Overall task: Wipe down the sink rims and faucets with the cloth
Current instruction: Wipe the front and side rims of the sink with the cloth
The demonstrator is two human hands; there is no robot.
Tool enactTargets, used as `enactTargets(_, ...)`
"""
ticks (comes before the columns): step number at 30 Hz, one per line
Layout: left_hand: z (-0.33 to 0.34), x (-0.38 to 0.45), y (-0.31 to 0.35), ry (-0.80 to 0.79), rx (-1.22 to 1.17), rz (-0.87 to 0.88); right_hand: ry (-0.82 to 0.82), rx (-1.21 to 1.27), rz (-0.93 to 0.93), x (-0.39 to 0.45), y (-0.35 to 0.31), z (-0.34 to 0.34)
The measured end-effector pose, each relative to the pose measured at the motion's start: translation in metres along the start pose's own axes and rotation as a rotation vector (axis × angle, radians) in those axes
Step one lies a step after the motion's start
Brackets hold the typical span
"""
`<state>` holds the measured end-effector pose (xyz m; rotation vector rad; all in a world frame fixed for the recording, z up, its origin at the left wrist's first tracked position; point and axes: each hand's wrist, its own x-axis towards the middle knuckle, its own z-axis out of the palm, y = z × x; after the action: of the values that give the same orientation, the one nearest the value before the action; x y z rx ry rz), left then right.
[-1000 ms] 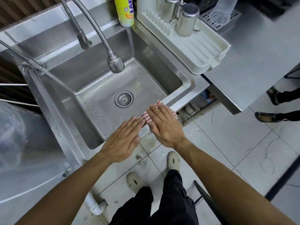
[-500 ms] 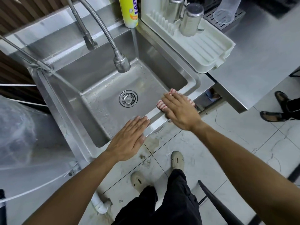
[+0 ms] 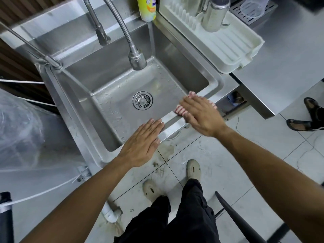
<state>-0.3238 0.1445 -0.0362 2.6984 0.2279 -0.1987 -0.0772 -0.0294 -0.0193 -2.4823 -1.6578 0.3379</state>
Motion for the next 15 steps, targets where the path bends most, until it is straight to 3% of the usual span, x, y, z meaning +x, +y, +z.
enactTargets(4, 0.002, -0.005, 0.0, 0.006, -0.006, -0.02, 0.109, 0.056, 0.304, 0.019, 0.054, -0.018)
enactTargets(7, 0.001, -0.008, -0.001, 0.002, 0.003, -0.031, 0.234, 0.086, 0.459, 0.02, 0.012, -0.002)
enactTargets(11, 0.0, -0.015, -0.003, 0.0, 0.027, -0.004, 0.153, 0.083, 0.16, -0.001, -0.051, 0.023)
enactTargets(13, -0.001, -0.021, -0.006, 0.003, 0.021, 0.011, 0.104, 0.039, 0.031, -0.002, -0.027, 0.015)
enactTargets(15, -0.001, -0.029, -0.009, 0.009, 0.031, 0.023, 0.105, 0.004, 0.055, 0.005, 0.012, 0.005)
